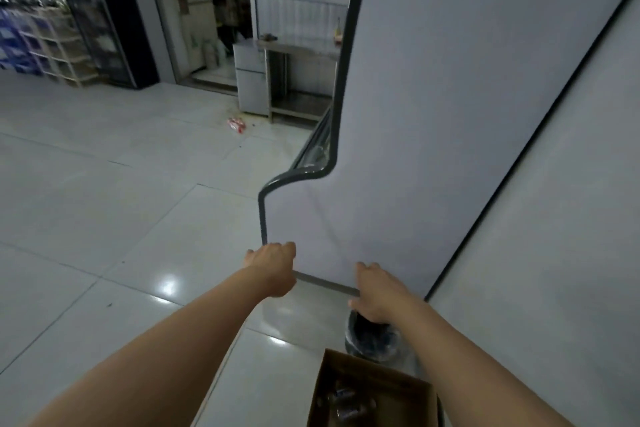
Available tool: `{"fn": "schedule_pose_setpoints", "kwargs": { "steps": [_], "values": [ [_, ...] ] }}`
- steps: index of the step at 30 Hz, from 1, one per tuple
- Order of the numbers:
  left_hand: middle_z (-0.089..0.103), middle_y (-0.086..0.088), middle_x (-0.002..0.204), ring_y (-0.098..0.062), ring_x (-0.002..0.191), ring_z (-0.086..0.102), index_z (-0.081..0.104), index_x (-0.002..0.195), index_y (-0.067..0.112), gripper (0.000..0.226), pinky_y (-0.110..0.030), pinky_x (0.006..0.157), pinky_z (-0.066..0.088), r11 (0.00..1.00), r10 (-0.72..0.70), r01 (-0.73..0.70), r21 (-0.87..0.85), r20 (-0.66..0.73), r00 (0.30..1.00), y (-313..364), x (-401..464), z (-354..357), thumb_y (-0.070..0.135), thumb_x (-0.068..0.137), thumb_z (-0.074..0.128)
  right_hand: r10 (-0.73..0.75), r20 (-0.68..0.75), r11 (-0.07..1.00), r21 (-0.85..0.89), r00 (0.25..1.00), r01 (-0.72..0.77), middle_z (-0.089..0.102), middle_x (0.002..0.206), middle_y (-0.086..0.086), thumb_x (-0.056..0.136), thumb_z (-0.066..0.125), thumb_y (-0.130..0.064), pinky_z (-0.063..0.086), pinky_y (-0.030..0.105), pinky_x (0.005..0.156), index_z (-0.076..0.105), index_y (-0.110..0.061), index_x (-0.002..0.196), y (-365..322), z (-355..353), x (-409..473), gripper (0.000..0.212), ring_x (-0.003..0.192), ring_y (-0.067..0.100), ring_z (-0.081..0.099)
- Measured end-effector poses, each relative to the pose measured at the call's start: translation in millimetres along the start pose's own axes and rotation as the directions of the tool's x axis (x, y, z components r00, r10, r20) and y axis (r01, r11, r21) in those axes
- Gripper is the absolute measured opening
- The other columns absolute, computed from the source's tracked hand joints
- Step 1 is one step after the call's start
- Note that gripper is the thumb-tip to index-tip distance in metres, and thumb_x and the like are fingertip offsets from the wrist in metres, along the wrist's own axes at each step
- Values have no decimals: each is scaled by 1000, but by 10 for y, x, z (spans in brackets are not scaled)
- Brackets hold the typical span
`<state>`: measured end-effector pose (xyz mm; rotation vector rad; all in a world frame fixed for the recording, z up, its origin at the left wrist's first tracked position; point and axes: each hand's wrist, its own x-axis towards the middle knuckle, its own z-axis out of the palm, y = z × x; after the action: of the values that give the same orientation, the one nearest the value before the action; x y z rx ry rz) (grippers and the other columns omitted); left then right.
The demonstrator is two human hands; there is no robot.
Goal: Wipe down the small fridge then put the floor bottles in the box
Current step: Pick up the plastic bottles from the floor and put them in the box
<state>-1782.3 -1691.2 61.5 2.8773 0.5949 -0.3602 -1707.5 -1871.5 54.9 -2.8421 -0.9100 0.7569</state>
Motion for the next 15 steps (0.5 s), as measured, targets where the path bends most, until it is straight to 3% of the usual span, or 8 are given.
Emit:
{"fn": "schedule_pose_setpoints", "kwargs": {
  "steps": [3, 15],
  "values": [
    [53, -6, 131, -26, 121, 49, 41, 130, 19, 42, -42, 100, 36, 1000, -31, 31, -1, -19, 999, -376, -146, -277, 28, 91, 52, -16, -4, 999, -31, 1000, 16, 27, 148, 13, 93, 52, -33, 33, 38, 107, 16, -12, 148, -425, -171, -30, 70, 133, 31, 34],
    [54, -5, 126, -27, 115, 52, 42, 128, 18, 42, -36, 96, 40, 994, -102, 96, -44, -135, 986, -2456, -501, -1272, 32, 90, 52, -66, -154, 996, -61, 986, 58, 36, 142, 14, 91, 57, -34, 39, 38, 103, 26, -11, 143, -2475, -823, 257, 65, 128, 30, 42]
  ]
}}
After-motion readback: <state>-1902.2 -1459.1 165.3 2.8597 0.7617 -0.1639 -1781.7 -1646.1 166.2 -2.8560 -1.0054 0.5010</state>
